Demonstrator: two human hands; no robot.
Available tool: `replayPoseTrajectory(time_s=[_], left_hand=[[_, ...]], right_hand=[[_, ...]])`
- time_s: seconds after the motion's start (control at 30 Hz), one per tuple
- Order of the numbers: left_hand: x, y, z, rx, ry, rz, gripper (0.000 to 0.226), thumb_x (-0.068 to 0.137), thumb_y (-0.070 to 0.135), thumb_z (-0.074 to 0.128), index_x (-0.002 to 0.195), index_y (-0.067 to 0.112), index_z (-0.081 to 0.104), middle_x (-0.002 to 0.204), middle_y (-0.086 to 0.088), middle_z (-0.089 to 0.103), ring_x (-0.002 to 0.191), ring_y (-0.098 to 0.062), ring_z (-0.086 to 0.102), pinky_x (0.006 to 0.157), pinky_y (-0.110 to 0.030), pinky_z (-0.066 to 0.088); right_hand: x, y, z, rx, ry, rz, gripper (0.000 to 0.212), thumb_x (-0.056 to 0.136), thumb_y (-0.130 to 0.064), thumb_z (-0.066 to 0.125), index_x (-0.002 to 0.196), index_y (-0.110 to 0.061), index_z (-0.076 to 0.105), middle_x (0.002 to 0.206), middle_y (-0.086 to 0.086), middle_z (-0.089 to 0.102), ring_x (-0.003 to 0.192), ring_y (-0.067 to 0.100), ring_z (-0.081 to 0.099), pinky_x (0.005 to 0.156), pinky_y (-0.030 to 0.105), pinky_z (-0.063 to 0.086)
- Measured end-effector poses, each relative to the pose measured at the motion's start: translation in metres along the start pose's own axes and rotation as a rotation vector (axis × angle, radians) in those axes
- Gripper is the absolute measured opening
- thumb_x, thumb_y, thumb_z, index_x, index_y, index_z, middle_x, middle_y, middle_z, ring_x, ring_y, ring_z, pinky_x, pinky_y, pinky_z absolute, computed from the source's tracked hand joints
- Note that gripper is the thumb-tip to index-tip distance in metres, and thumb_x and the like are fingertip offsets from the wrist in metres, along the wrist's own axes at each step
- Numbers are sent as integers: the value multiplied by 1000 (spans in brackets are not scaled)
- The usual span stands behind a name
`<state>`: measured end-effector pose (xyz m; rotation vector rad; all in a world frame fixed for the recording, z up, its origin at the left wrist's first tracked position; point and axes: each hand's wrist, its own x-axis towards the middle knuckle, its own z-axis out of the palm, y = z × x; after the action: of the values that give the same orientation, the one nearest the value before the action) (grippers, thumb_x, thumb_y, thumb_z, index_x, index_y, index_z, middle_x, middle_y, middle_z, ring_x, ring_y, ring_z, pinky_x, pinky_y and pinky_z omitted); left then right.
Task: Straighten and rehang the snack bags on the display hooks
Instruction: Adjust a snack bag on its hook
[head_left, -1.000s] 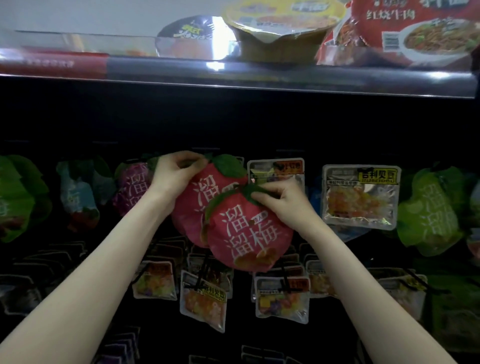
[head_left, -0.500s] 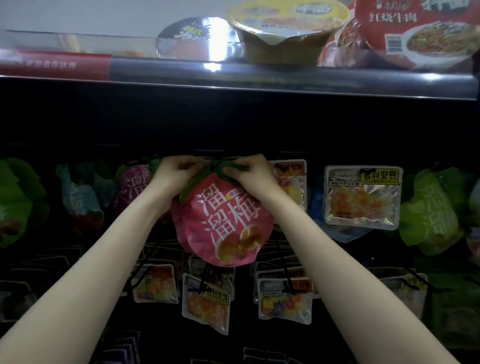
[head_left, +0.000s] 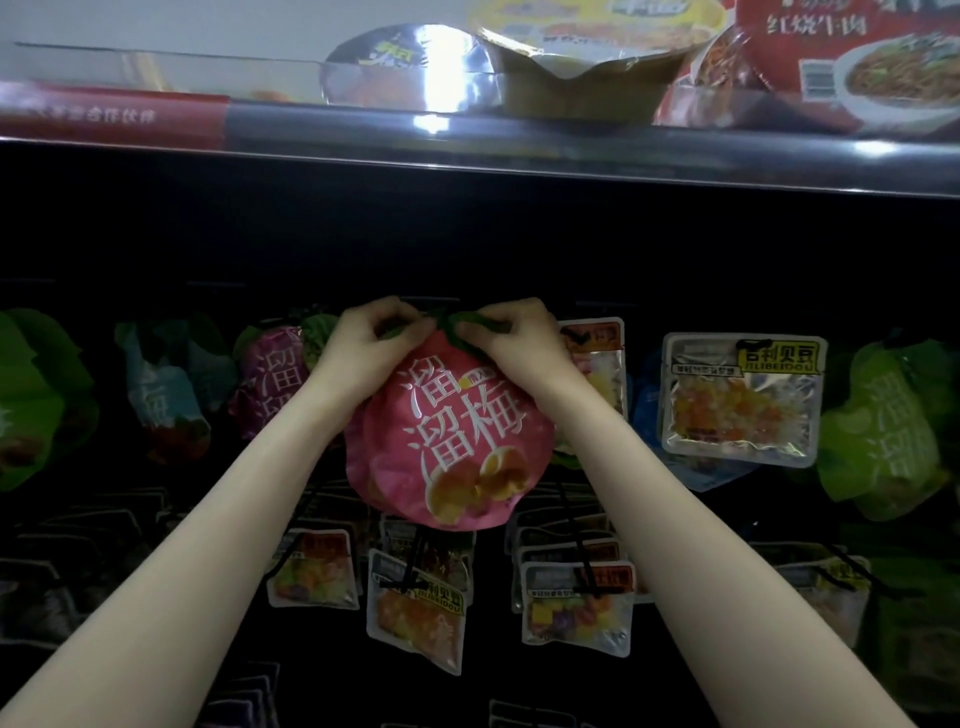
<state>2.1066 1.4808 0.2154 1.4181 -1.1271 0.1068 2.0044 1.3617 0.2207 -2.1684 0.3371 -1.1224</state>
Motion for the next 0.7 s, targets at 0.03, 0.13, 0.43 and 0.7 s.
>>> replayPoseTrajectory(time_s=[0.03,0.13,0.43,0.7], left_hand=[[1,-1,0,16,-3,10,11,89,21,60,79,20,60,77,5,64,60,5,62,57,-11,51],[0,0,2,23,2,15,11,90,22,58,80,22,58,79,5,63,61,6,62,58,-11,51],[-2,-2,-3,-119,-54,-195,8,89,23,60,81,23,60,76,5,65,62,-6,64,53,-16,51],[-31,-28,27,754,262,287,30,88,14,50,116,5,54,119,-16,52,112,-33,49,93,-44,39]], right_hand=[[0,1,0,12,2,6,21,90,-26,61,102,-12,70,96,8,71,87,21,67,81,40,55],[-4,2,4,64,12,37,21,90,-24,61,105,-11,69,98,9,70,88,22,67,82,41,55],[-10,9,11,98,63,87,22,90,-25,61,107,-13,68,101,8,69,91,23,66,83,41,55],[-35,32,1,-85,211,31,25,89,-12,58,113,-9,65,108,4,67,103,16,60,79,15,40]])
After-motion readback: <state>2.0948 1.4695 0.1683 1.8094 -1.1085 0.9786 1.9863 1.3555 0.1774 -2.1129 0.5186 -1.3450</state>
